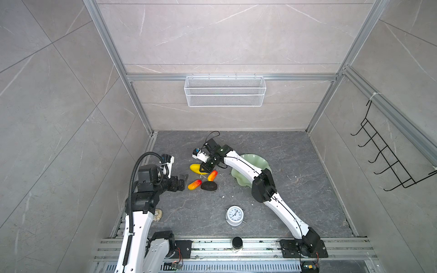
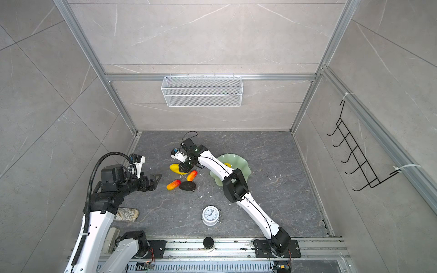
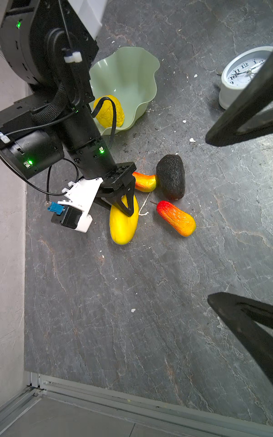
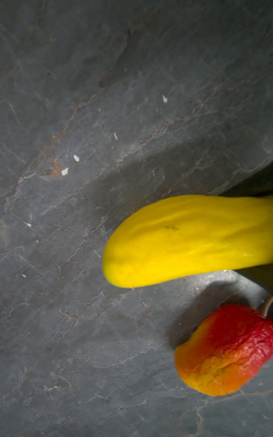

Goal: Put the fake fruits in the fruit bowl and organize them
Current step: 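Carry the long yellow fruit with the right gripper into the green bowl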

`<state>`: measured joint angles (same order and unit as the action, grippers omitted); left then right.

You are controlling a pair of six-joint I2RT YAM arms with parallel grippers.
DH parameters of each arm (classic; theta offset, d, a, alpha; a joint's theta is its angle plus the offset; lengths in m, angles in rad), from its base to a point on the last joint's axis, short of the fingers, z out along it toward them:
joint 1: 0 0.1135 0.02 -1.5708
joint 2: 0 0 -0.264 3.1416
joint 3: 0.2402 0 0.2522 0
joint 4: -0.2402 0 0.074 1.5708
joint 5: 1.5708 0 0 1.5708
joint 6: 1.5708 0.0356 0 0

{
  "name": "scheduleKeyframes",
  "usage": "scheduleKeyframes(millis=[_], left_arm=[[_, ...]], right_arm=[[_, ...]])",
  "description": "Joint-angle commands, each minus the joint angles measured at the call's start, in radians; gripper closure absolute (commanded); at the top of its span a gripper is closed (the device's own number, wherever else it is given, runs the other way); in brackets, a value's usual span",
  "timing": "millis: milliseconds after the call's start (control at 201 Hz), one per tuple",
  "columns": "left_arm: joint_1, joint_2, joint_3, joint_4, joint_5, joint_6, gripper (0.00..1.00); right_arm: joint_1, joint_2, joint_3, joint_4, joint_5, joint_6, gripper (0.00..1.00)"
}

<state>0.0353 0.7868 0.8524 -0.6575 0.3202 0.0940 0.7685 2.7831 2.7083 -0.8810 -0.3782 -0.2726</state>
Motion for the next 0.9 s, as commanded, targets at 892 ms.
scheduleKeyframes(millis=[892], left_arm=[[0.006, -0.091, -0.006, 0.056, 0.045, -0.015, 0.0]], right_arm=[[-0.333, -1.269, -1.431, 0.508, 0.328, 0.291, 0.78]])
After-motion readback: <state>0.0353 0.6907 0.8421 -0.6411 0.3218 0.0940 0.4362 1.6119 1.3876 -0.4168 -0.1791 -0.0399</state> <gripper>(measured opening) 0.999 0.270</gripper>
